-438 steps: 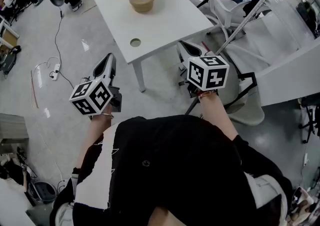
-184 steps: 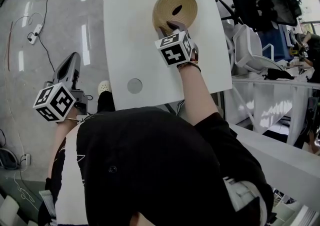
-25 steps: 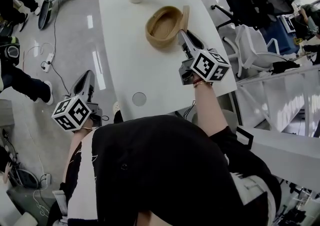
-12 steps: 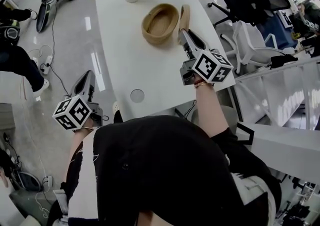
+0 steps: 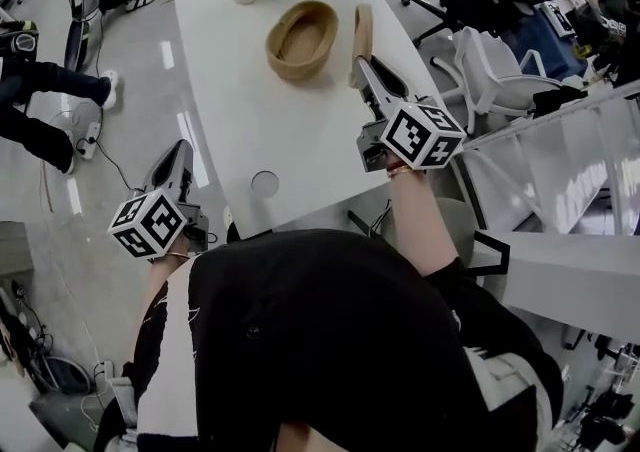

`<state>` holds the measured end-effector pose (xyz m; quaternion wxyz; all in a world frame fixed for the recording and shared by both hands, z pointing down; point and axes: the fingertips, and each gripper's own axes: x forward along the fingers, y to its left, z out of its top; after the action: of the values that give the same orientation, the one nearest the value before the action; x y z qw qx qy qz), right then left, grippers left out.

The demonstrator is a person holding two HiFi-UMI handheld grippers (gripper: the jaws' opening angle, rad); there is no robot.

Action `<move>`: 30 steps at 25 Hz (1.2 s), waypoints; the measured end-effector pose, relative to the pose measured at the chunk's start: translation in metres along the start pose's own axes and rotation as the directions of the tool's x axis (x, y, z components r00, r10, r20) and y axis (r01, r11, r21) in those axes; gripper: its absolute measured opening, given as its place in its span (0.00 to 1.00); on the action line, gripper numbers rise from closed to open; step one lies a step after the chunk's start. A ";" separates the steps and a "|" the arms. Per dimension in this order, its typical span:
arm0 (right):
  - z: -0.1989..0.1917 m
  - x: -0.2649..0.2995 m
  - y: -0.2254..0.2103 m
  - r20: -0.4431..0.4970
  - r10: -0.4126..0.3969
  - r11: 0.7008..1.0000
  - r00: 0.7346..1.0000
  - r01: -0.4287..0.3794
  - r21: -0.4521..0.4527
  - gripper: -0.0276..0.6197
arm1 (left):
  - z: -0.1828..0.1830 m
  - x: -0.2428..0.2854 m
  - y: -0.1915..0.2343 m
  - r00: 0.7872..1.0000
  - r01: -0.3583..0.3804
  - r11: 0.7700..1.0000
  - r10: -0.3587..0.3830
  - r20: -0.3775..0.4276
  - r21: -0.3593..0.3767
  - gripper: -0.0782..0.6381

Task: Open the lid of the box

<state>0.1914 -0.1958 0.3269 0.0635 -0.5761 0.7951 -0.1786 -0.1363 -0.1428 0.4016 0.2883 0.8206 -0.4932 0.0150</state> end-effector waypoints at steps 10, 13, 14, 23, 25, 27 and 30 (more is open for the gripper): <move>-0.001 -0.029 0.013 0.001 0.025 1.000 1.000 -0.025 -0.010 0.18 | -0.006 0.010 -0.032 0.998 0.065 0.997 -0.065 -0.010 0.029 0.12; -0.004 -0.038 0.015 -0.007 0.022 1.000 1.000 -0.023 -0.017 0.18 | -0.008 0.012 -0.043 0.996 0.084 0.996 -0.084 -0.012 0.035 0.12; -0.004 -0.041 0.015 -0.009 0.020 1.000 1.000 -0.020 -0.016 0.18 | -0.009 0.013 -0.046 0.996 0.089 0.995 -0.089 -0.013 0.036 0.12; -0.018 -0.069 0.014 -0.040 0.020 1.000 0.999 -0.020 0.000 0.18 | -0.024 0.018 -0.074 0.990 0.137 0.990 -0.135 -0.035 0.044 0.12; -0.023 -0.073 0.014 -0.049 0.019 1.000 0.999 -0.019 0.002 0.18 | -0.024 0.019 -0.079 0.989 0.148 0.988 -0.147 -0.035 0.050 0.12; -0.026 -0.077 0.014 -0.057 0.022 1.000 0.998 -0.021 0.009 0.18 | -0.022 0.020 -0.085 0.987 0.159 0.986 -0.158 -0.029 0.053 0.12; -0.032 -0.080 0.017 -0.072 0.028 0.999 0.997 -0.026 0.022 0.18 | -0.019 0.021 -0.095 0.985 0.173 0.984 -0.172 -0.020 0.050 0.12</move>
<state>0.1930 -0.1097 0.3422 0.0433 -0.5578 0.8027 -0.2067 -0.0430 -0.1169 0.3806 0.2713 0.8672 -0.4175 0.0090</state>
